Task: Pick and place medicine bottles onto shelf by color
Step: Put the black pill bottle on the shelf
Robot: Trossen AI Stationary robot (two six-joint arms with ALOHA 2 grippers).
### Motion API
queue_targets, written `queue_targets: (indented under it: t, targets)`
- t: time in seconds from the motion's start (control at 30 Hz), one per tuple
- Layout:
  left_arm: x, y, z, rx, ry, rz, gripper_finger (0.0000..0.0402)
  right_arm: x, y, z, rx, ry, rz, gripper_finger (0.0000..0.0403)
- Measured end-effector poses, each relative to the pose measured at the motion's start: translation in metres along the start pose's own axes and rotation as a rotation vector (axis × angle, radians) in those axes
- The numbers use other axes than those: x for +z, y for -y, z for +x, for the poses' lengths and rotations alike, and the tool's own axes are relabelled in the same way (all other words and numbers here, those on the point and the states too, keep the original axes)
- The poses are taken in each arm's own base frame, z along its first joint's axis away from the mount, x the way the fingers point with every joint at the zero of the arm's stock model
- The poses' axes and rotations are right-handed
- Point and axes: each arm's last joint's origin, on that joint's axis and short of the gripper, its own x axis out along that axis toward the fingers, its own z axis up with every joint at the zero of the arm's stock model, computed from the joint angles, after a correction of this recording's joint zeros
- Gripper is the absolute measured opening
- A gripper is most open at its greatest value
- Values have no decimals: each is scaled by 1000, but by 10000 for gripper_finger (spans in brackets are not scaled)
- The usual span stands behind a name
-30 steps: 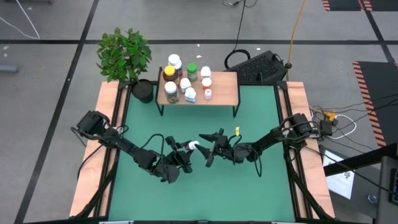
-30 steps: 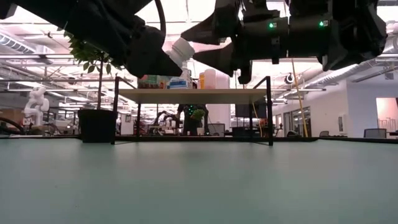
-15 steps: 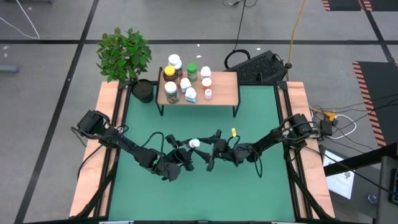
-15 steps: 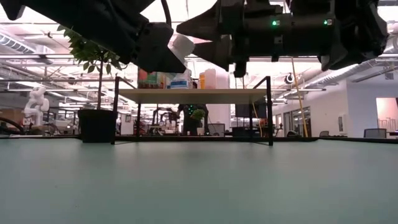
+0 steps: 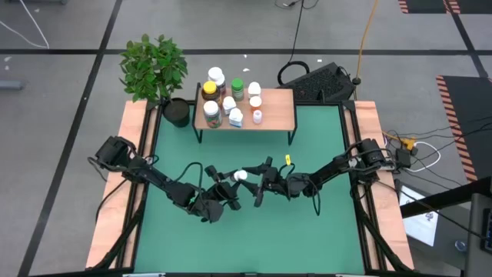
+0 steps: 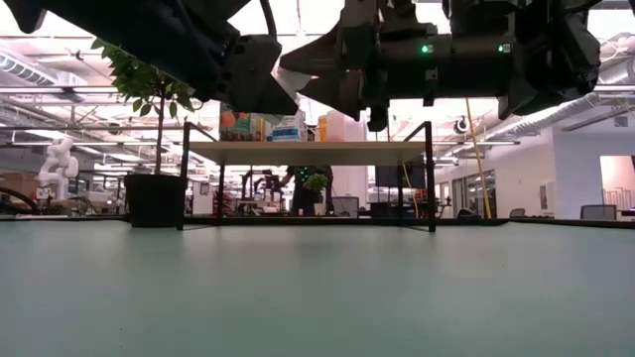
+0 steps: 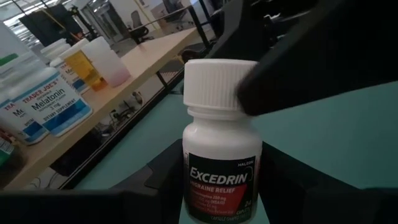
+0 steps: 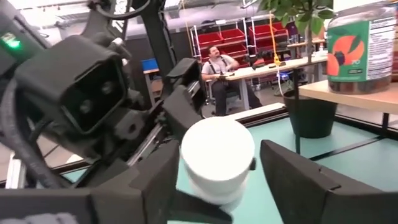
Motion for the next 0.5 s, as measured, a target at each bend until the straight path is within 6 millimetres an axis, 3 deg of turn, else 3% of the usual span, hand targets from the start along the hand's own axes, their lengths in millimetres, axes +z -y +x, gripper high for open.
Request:
queue_targets:
  t: [0.3, 0.5]
  targets:
    - [-1, 0, 10, -186, -40, -58, 171, -1, 1, 1, 41, -20, -28, 139]
    - [-1, -2, 13, -165, -49, -131, 214, -3, 3, 2, 54, -46, -18, 139]
